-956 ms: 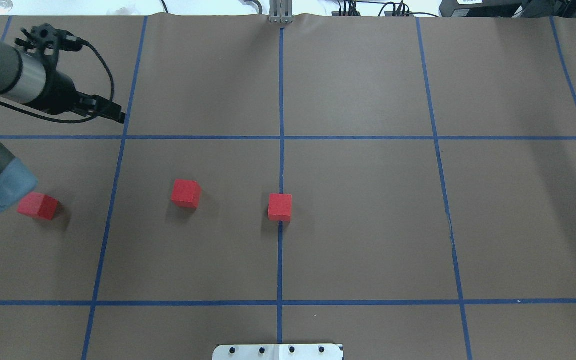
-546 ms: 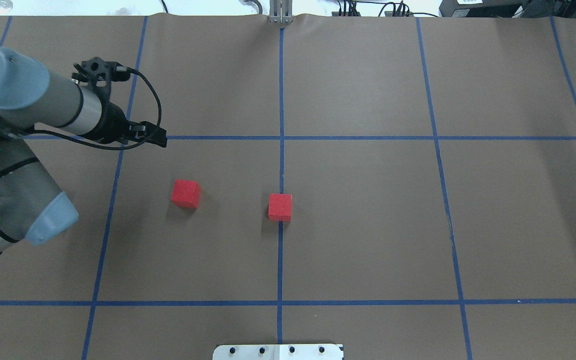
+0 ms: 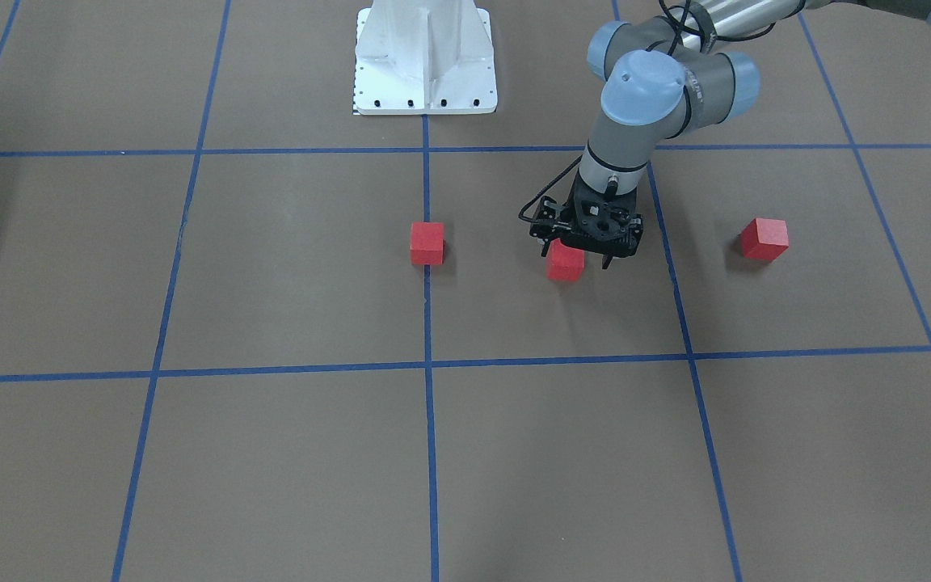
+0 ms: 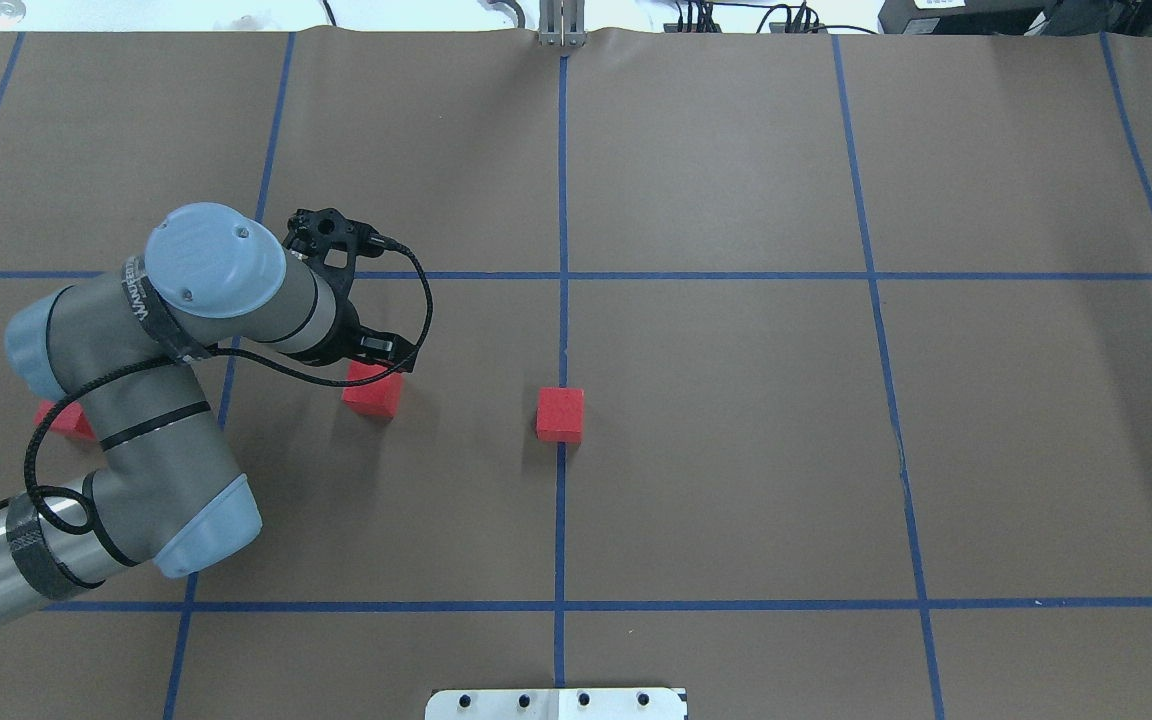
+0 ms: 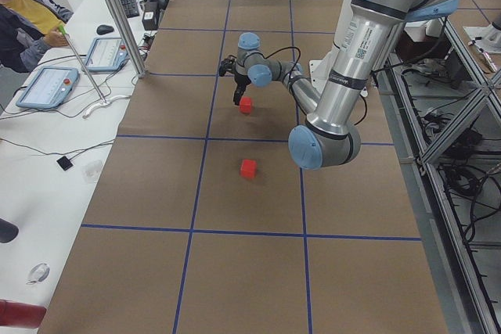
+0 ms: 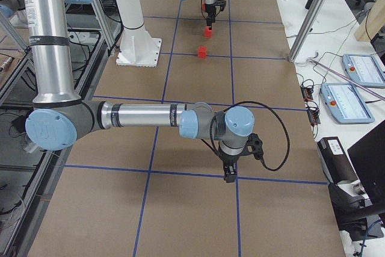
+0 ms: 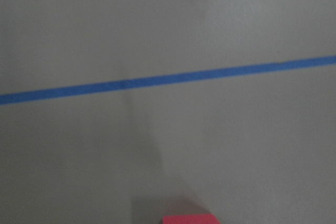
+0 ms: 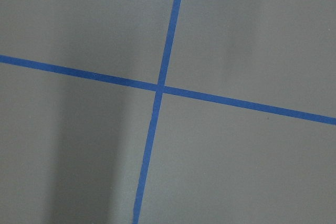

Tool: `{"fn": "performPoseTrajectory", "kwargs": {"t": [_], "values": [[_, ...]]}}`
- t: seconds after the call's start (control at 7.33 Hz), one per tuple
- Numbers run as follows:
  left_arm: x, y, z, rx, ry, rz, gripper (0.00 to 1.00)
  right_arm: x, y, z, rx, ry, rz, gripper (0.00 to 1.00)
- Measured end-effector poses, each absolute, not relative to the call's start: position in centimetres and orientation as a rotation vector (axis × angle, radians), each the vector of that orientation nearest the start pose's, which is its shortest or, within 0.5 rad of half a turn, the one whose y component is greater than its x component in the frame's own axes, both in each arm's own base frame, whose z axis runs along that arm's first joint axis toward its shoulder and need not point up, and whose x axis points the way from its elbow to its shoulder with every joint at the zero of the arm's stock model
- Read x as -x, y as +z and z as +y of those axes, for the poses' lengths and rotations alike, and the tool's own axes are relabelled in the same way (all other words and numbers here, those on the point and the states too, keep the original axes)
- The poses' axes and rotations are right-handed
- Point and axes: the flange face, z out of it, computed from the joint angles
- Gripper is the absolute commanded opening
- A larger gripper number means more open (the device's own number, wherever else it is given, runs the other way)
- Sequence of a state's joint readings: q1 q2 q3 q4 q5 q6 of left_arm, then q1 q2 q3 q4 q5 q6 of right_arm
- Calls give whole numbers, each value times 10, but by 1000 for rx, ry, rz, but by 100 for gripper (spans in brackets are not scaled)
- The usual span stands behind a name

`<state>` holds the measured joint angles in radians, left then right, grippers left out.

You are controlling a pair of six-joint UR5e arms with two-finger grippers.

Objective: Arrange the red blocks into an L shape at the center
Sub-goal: 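Reach the left gripper to the middle red cube and grasp it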

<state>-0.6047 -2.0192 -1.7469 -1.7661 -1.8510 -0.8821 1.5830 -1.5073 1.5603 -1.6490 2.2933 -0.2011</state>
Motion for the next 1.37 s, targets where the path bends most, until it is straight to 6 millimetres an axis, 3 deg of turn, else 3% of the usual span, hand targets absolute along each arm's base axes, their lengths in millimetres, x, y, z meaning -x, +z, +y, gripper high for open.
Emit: {"fn": "performPoseTrajectory", "kwargs": {"t": [0.68, 1.09, 1.23, 1.37], "values": [[-485, 316, -441, -218, 182, 815, 100, -74, 647, -515, -53, -171, -721, 100], [-494, 320, -435, -180, 158, 818, 97, -74, 665, -519, -100, -185, -717, 100], [-494, 320, -434, -178, 156, 819, 75, -74, 667, -520, -111, -188, -716, 100], [-494, 320, -434, -178, 156, 819, 18, -74, 667, -520, -115, -188, -716, 100]]}}
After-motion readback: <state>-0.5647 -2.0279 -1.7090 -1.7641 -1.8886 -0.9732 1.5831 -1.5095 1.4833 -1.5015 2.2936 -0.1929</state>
